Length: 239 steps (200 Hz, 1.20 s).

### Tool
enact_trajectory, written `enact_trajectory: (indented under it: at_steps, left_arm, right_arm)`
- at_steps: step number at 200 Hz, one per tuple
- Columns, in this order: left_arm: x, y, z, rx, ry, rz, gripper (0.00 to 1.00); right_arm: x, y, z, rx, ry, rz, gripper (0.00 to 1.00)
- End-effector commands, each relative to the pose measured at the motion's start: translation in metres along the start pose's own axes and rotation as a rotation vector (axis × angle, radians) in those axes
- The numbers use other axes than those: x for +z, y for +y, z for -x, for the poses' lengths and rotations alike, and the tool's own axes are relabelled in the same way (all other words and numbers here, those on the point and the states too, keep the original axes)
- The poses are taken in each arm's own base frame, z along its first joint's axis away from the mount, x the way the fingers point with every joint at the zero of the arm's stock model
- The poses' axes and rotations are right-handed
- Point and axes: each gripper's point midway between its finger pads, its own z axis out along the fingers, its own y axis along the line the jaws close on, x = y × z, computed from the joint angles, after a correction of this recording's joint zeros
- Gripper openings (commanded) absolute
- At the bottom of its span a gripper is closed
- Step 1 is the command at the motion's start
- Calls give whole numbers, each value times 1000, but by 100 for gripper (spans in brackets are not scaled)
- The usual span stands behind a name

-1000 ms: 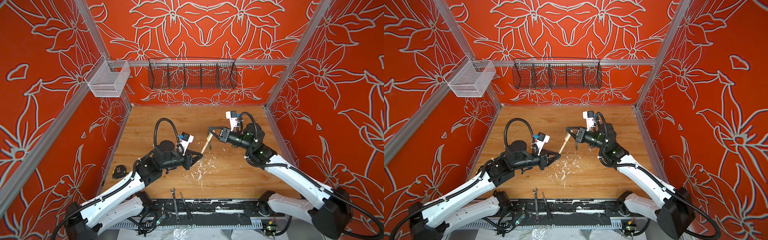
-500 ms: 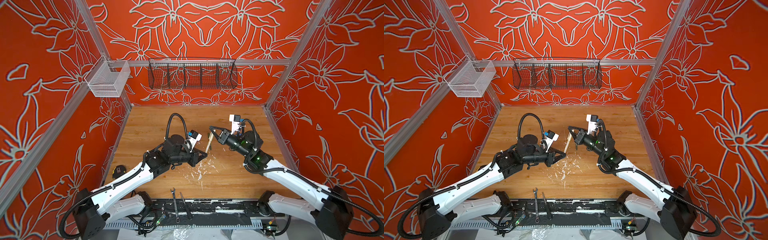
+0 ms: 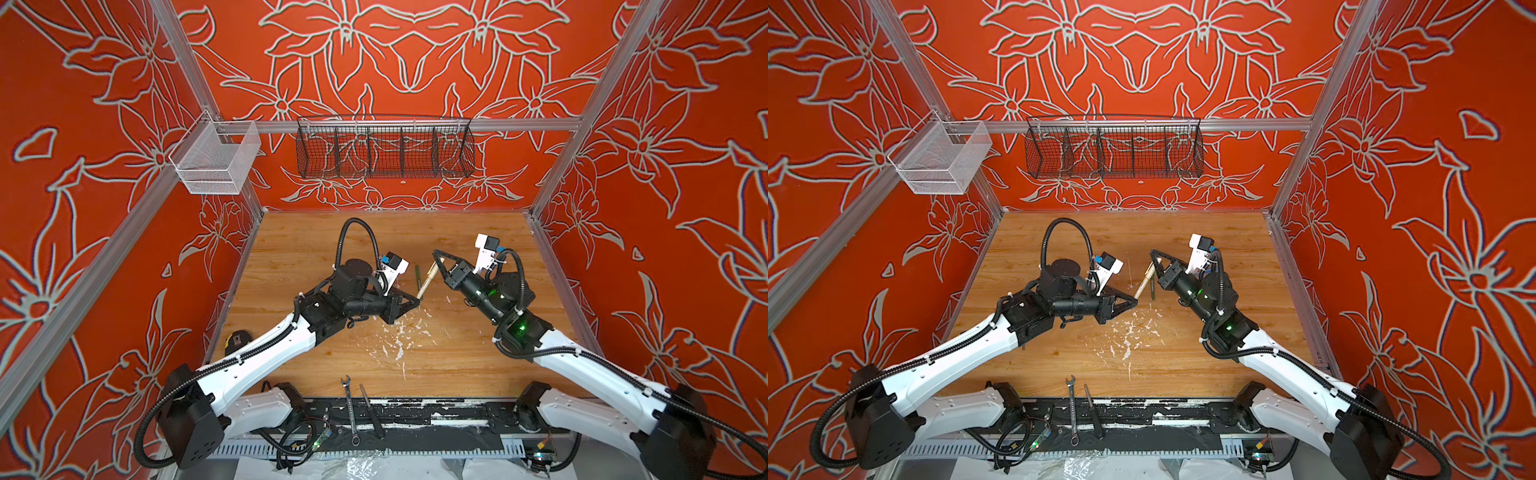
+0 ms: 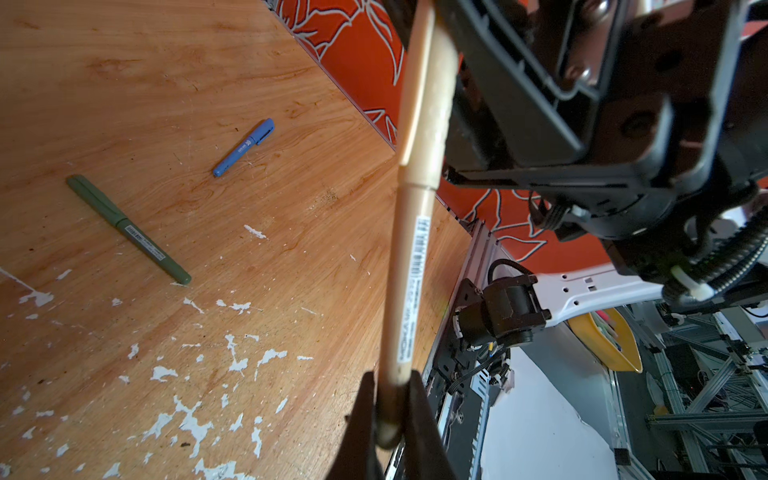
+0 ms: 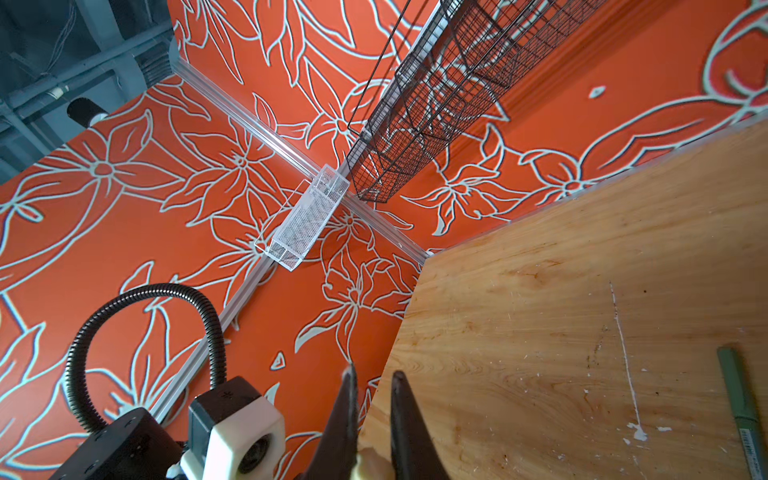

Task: Insert the pens into the pen caps

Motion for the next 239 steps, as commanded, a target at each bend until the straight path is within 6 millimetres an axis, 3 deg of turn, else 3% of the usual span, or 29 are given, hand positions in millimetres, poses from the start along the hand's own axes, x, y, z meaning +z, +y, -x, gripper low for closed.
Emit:
enact_trajectory:
  at_steps: [1,78,117,136,154,170,183,194,211,224,239]
  left_arm:
    - [-61,-21,160,94,-617,22,0]
    - [-60,-22,171,92,-644,7,0]
    - [-64,-19,175,93,-643,23,0]
    - [-60,-23,169,84,-605,-2,0]
    - [-55,-22,146,63,-496,-3,0]
    - [-53,-13,110,37,-370,34,0]
    - [-55,-3,75,14,-282,64,18]
    - [-54,1,46,-14,-209,55,42]
    - [-41,1,4,-80,-98,-44,61]
    - [-32,-1,-11,-140,-89,-108,70]
    - [-23,-10,-23,-148,-76,-180,72]
  right_arm:
    - [-22,-7,-114,65,446,21,0]
    - [-20,-4,-126,45,470,14,0]
    - [-28,-9,-120,10,450,-22,0]
    - [-30,-9,-106,-10,400,-49,0]
    - [-35,-7,-84,-97,364,-100,0]
    - [-39,-7,-58,-143,322,-138,0]
    - [-43,-5,-37,-142,292,-132,0]
    - [-45,-1,-23,-142,271,-119,0]
    - [-44,8,-9,-139,254,-98,0]
    - [-39,16,-6,-125,251,-63,0]
    - [-33,28,-6,-85,254,-2,0]
